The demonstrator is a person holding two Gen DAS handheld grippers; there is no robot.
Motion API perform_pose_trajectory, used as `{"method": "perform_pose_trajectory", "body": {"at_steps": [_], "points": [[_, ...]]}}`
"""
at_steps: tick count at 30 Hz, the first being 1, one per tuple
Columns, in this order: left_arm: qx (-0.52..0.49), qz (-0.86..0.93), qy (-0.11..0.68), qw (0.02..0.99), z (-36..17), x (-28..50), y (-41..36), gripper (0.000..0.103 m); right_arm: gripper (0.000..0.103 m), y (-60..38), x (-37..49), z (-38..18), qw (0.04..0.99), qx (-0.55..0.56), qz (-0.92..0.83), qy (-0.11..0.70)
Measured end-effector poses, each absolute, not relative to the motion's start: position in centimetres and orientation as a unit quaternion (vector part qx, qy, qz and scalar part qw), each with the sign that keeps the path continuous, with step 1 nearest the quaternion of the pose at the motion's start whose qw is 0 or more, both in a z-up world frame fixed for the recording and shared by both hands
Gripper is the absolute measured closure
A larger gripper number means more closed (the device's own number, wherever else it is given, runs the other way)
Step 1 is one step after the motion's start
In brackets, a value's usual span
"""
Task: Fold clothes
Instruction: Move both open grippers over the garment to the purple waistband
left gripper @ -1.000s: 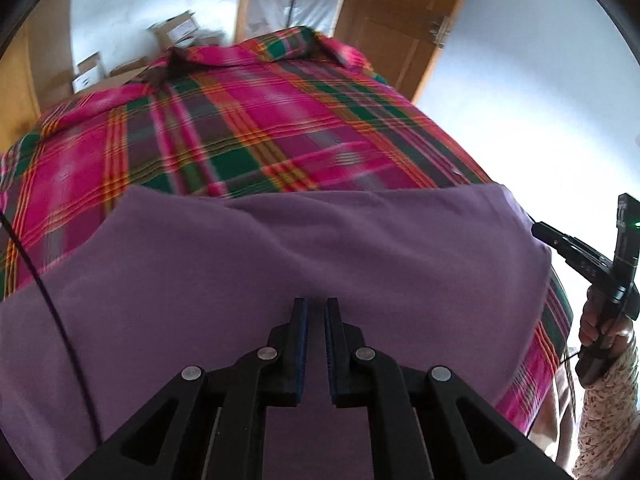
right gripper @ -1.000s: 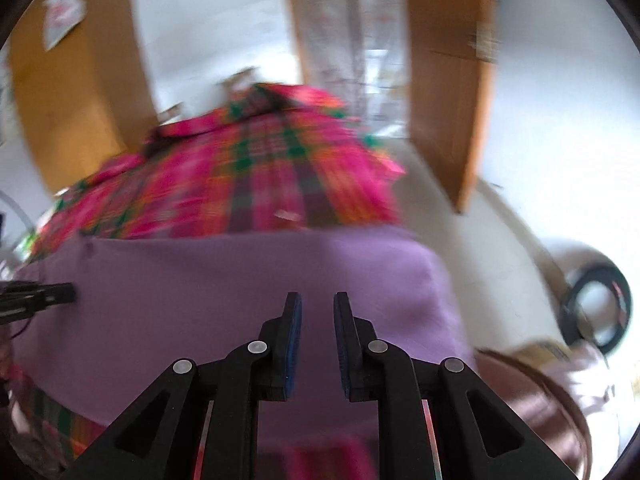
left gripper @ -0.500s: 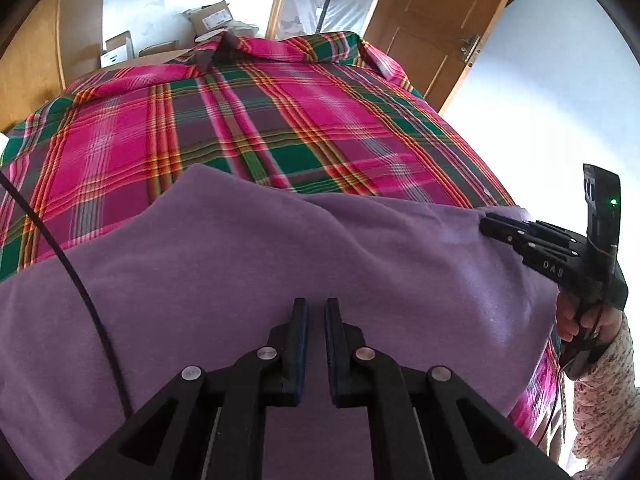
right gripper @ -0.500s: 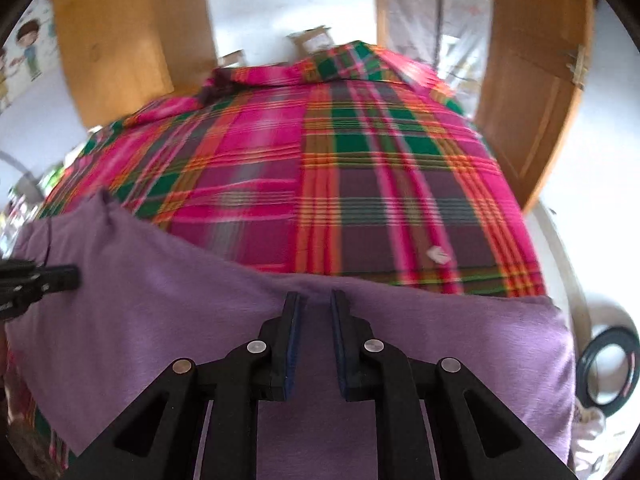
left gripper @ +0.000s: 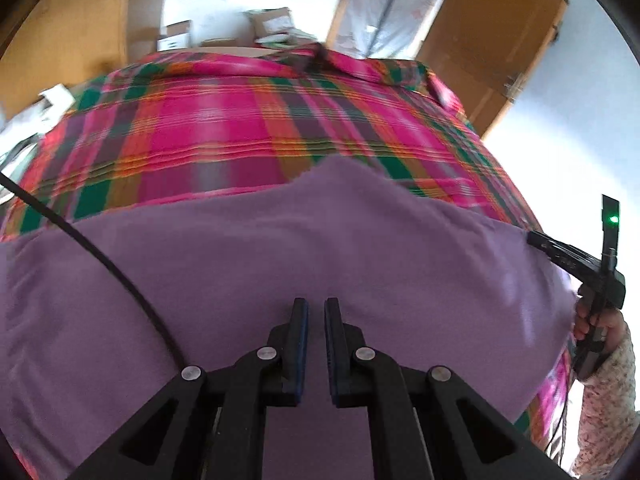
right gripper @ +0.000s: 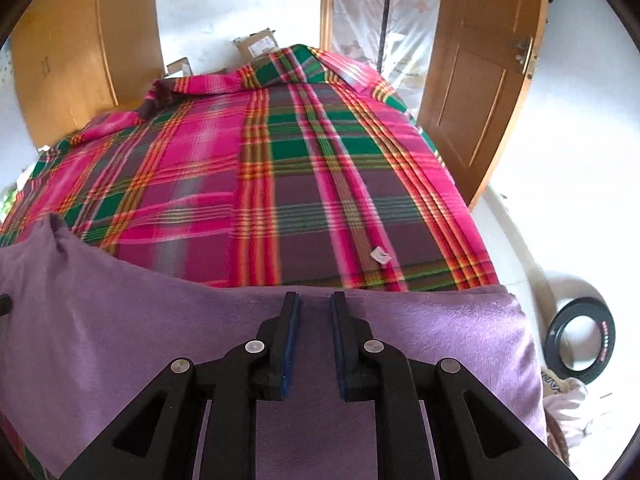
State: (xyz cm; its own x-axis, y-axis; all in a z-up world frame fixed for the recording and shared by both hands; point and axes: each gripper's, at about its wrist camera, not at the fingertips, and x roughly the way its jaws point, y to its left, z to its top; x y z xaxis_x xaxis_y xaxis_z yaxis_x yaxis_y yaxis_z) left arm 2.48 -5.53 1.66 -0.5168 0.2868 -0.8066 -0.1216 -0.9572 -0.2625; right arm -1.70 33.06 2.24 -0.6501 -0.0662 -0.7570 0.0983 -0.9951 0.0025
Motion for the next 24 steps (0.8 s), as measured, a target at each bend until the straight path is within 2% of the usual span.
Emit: {"method": "perform_pose_trajectory", "body": {"at_steps": [9, 17, 24], "points": [[-0.468, 0.87, -0.124, 0.093, 1.6, 4.9, -9.7, 0.095, 0.086, 26.1, 1.2, 3.0, 0.129, 0.397, -0.908, 0.033], [-0.457, 0.878, -0.142, 0.01, 1.6, 6.6, -14.4, 0.095, 0.086, 19.9, 2.5, 2.6, 0.201, 0.395, -0.895, 0.047], [-0.439, 0.882, -0.172, -0.002, 1.3, 8.5, -18.0, 0.095, 0.086, 15.5, 3.3, 2.3, 0.241, 0.394, -0.885, 0.057]]}}
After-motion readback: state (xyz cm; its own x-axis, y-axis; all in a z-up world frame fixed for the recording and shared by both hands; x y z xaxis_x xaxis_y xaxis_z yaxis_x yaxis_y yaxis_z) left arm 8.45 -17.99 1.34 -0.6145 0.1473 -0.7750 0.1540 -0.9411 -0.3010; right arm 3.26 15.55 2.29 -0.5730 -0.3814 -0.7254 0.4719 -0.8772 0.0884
